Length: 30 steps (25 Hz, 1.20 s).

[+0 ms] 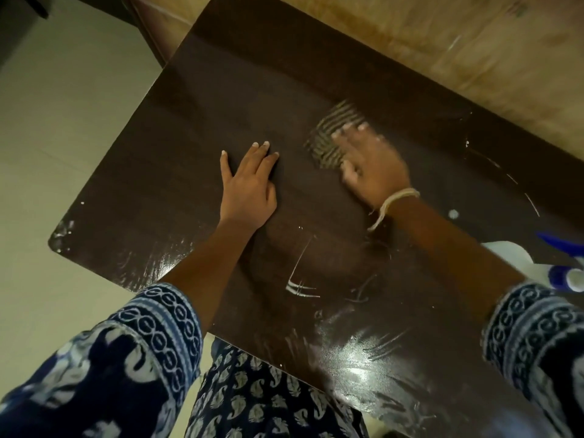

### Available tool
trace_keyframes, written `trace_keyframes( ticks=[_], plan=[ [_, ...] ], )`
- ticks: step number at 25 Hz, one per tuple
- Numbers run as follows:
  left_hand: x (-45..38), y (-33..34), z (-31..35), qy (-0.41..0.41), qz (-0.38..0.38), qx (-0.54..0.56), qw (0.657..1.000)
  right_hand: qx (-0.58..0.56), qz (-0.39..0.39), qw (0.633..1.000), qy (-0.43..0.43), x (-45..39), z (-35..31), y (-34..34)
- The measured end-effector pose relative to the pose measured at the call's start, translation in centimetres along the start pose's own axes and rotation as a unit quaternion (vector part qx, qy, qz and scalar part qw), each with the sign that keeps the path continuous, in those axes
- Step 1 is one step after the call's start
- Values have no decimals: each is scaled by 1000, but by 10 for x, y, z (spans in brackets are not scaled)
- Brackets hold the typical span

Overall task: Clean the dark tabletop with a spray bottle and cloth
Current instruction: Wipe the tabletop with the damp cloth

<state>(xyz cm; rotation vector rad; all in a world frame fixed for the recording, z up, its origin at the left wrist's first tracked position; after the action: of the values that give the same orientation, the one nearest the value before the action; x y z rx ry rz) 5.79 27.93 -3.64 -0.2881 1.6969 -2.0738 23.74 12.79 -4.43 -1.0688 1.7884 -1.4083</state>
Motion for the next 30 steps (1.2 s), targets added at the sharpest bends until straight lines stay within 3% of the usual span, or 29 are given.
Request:
trace_keyframes(
  ticks=[4, 7, 11, 14, 17, 18, 20, 23, 25, 27, 30],
  plan=[
    [-1, -2, -1, -11, 9, -6, 1000, -28, 72, 963, 260, -10, 109, -27],
    [-1, -1, -1, -8, 16, -5, 1000, -32, 95, 928, 358, -10, 85, -22],
    [4, -3, -1, 0, 14, -13, 1000, -36, 79, 968, 236, -2, -28, 3],
    [30, -10, -11, -2, 6, -1, 1000, -24, 17, 993, 113, 38, -114, 31],
    [71, -25, -42, 6, 10, -19, 1000, -7, -32, 999, -37, 47, -115, 28],
    [83, -29, -56, 3, 8, -30, 999, -8, -17, 1000, -20, 44, -95, 22],
    [106, -37, -88, -24, 9, -43, 999, -33, 53, 990, 130, 44, -46, 7],
    [138, -41, -120, -59, 11, -46, 997, -38, 119, 912, 390, 59, -31, 9],
    [149, -40, -126, -66, 14, -40, 997, -53, 119, 876, 463, 46, -63, 17],
    [148, -39, -128, -75, 17, -34, 996, -38, 97, 907, 408, 17, -109, 27],
    [147, -37, -128, -81, 22, -30, 996, -26, 34, 983, 180, -6, -191, 53]
  ],
)
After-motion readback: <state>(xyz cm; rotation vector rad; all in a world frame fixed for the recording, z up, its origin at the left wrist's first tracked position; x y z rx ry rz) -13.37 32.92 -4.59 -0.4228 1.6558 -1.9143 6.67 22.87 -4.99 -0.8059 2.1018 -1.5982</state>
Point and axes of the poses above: each hand's wrist, its own x-axis away from the middle knuckle, its own y-axis out of the palm, z = x × y, the point moved 7 cm from there along -x, towards the middle knuckle, and after that the axes turned 8 degrees about -x, right-handed, at the moved point
